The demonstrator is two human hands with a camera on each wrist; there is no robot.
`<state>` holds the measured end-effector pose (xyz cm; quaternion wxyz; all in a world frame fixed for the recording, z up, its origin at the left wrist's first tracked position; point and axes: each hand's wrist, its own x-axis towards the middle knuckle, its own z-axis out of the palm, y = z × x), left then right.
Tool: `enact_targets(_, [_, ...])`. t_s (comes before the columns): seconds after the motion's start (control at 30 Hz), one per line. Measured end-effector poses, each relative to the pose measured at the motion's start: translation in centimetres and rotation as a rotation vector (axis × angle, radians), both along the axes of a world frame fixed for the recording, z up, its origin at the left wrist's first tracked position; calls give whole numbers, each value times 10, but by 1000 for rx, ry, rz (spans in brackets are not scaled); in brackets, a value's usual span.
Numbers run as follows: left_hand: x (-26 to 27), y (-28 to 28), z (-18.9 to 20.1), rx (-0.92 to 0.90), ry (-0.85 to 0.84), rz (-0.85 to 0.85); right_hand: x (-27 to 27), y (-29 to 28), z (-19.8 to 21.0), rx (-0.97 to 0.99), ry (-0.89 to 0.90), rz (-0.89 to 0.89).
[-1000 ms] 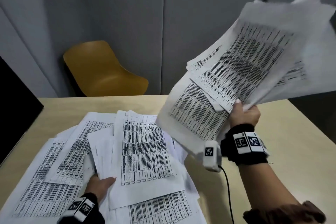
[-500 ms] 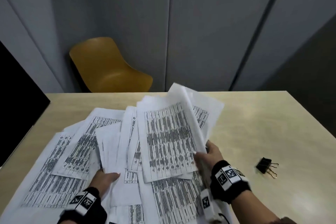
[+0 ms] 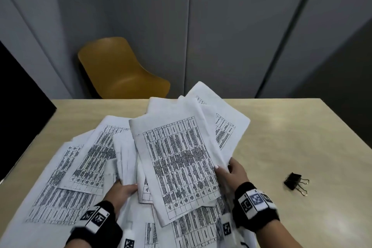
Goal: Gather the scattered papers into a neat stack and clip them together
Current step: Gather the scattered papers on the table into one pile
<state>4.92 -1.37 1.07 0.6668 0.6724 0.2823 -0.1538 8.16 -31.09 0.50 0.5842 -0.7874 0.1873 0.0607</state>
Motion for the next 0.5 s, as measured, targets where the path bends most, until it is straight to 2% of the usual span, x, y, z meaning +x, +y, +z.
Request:
enact_targets(0.17, [-3,-5,-2,-6,18,50,-15,2,-14,-13,96,17])
enact_targets(0.27, [0,-9,-1,0,22,74,-17,9,-15,-105,-14,-12])
enact_targets(0.4, [3,-14,14,-34,-22,76,-15,10,-12,-46,-143,-140])
enact_targets(0.5, [1,-22,12,-11,-21,46,-23,11,-20,-43,-33,-77])
